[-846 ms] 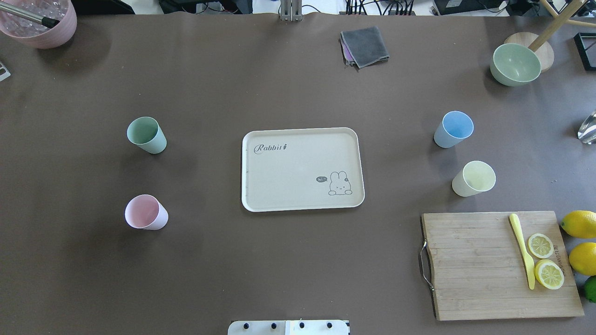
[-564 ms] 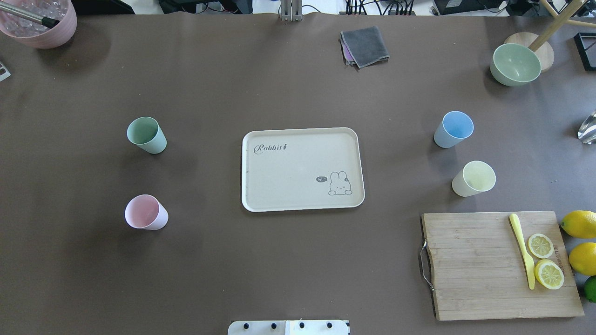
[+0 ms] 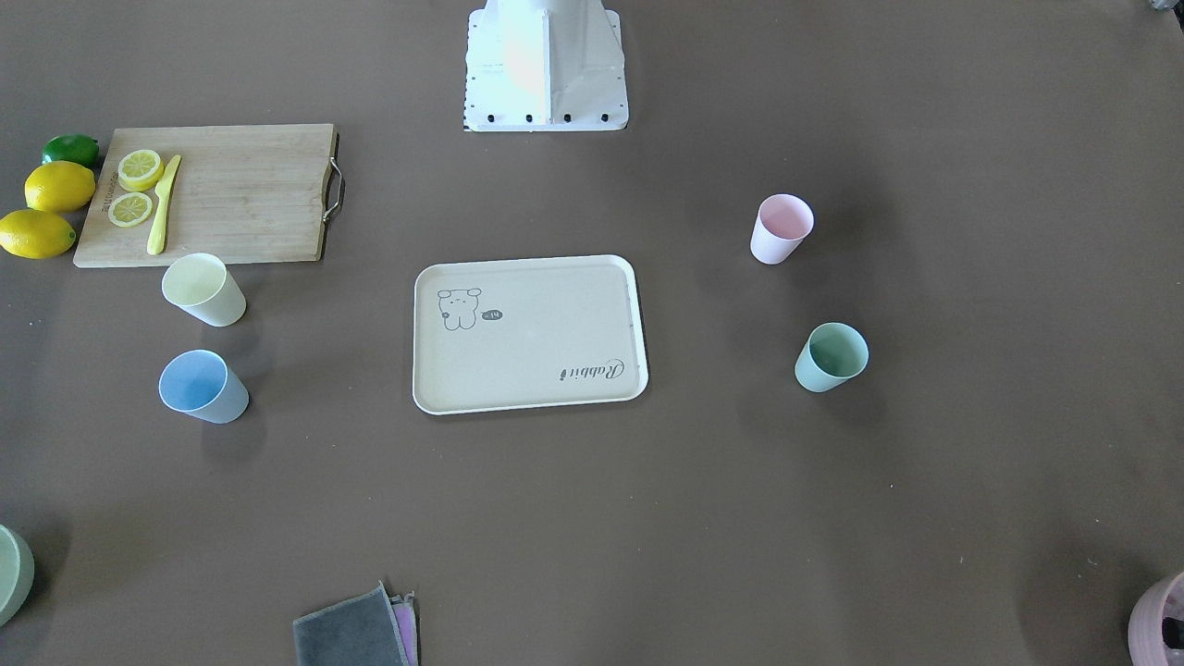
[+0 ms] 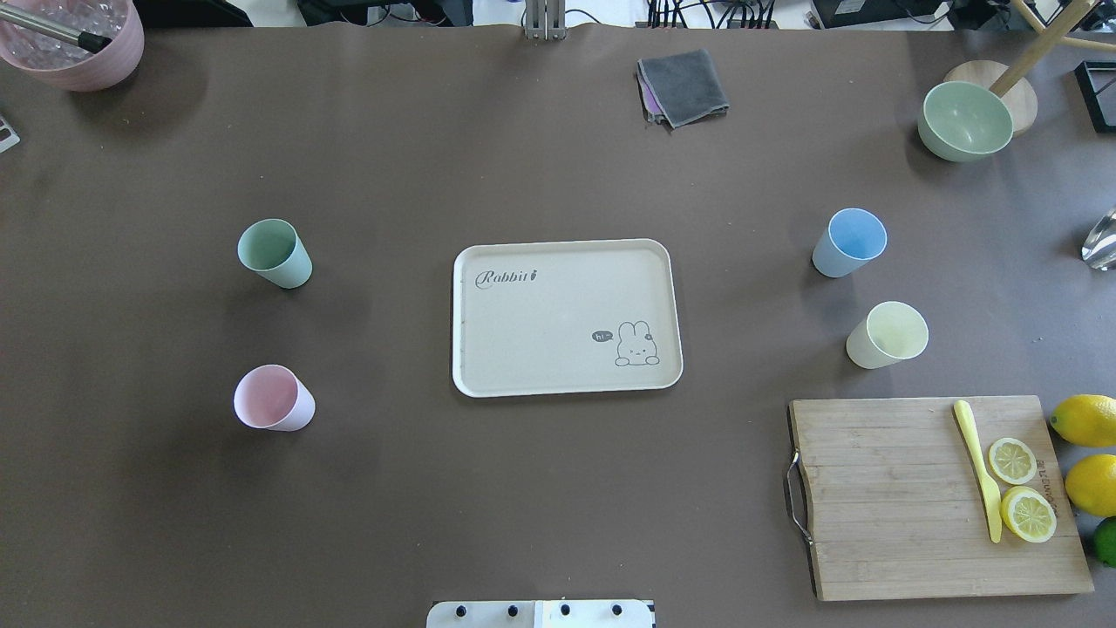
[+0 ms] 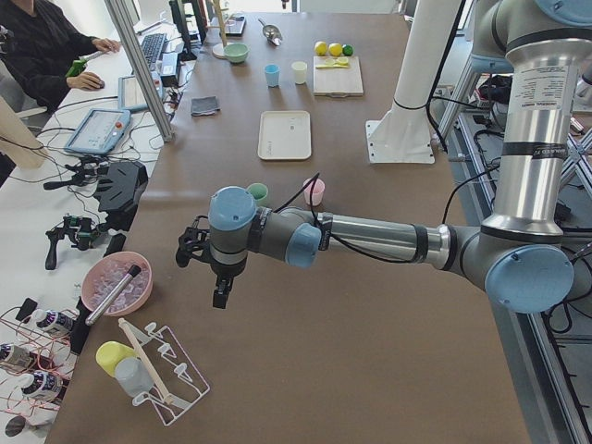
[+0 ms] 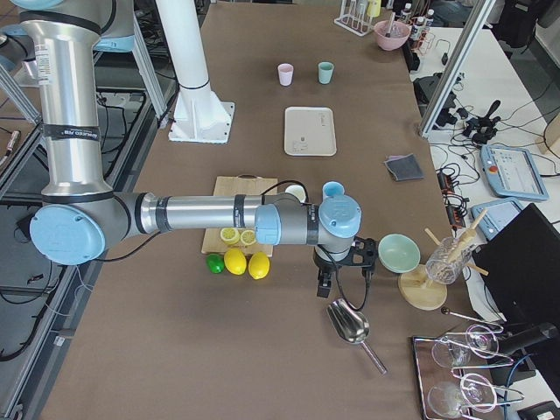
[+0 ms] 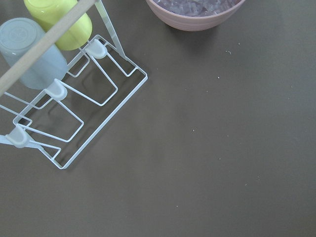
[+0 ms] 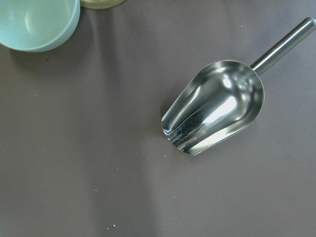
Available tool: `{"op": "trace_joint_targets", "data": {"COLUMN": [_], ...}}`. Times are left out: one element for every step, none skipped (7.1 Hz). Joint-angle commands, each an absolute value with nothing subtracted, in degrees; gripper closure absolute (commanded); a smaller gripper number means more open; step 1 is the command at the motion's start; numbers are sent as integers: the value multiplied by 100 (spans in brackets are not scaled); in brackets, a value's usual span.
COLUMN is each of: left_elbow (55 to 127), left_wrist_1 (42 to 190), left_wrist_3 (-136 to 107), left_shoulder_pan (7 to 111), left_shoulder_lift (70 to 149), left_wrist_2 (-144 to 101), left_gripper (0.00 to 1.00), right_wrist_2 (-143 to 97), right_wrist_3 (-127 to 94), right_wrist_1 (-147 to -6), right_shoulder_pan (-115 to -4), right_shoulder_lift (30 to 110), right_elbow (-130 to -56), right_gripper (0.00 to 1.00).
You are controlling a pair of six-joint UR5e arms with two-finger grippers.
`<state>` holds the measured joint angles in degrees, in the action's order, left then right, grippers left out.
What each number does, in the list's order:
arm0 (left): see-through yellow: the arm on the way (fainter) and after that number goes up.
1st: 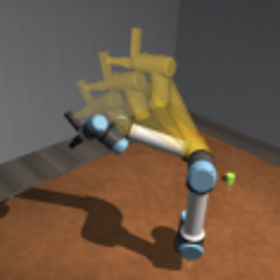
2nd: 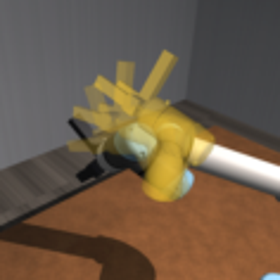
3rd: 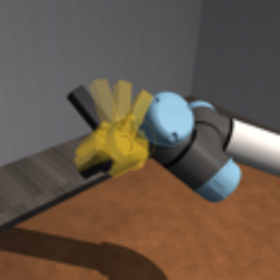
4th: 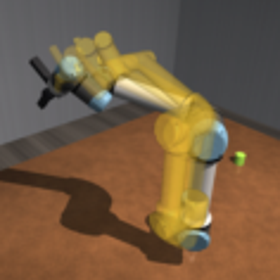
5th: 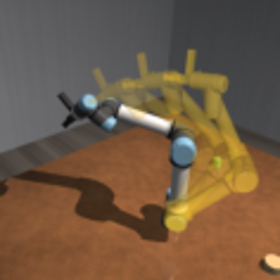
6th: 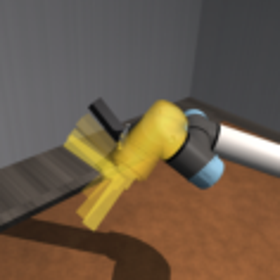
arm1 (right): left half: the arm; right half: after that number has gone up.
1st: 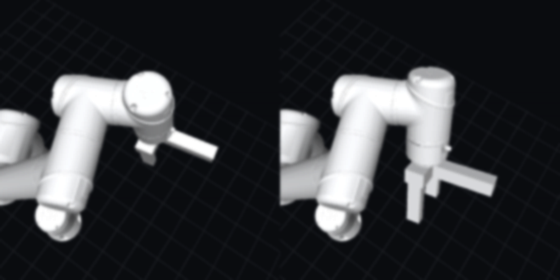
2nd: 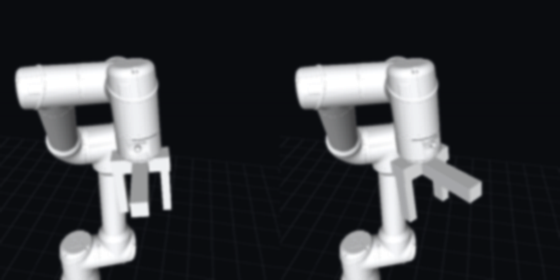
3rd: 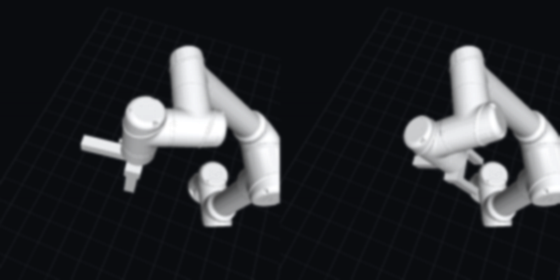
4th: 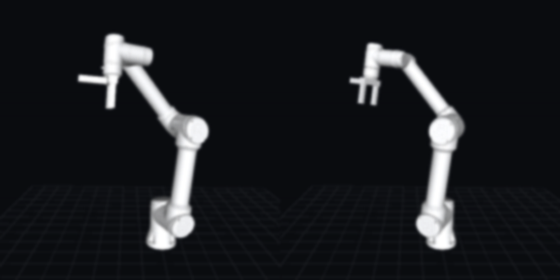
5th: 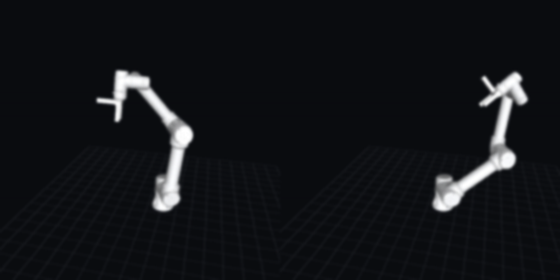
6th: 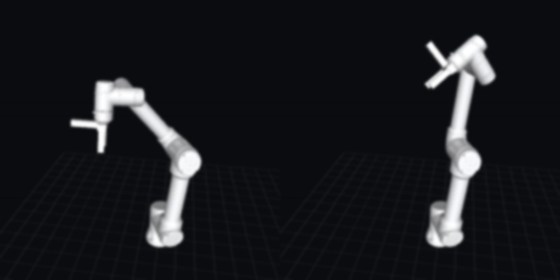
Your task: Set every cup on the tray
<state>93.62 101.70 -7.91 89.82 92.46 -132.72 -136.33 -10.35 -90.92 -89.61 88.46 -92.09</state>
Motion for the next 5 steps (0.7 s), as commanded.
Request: {"op": "trace_joint_targets", "data": {"left_elbow": [9369,9360,9360,9343,9343], "left_wrist_1": [10169,10178,10178,10178,10178], "left_wrist_3": [-791,-800,-800,-791,-791], "left_shoulder_pan": [8982,8982,8982,8974,8974], "left_shoulder_lift": [9246,9255,9246,9246,9255], "left_wrist_2": [-13271,-13263,-13263,-13245,-13245], "left_gripper": [2,2,2,2,2], "right_wrist_2": [-13667,-13650,-13641,-13632,-13614], "right_wrist_3": [-1055,-1055,-1055,-1055,-1055], "right_wrist_1": [-9079,-9079,-9079,-9079,-9079], "right_shoulder_pan": [-8956,-8956,-8956,-8956,-8956], "right_shoulder_lift": [8903,8895,8895,8895,8868], "right_elbow": [-9254,-9229,-9246,-9237,-9203], "right_gripper": [0,0,0,0,0]}}
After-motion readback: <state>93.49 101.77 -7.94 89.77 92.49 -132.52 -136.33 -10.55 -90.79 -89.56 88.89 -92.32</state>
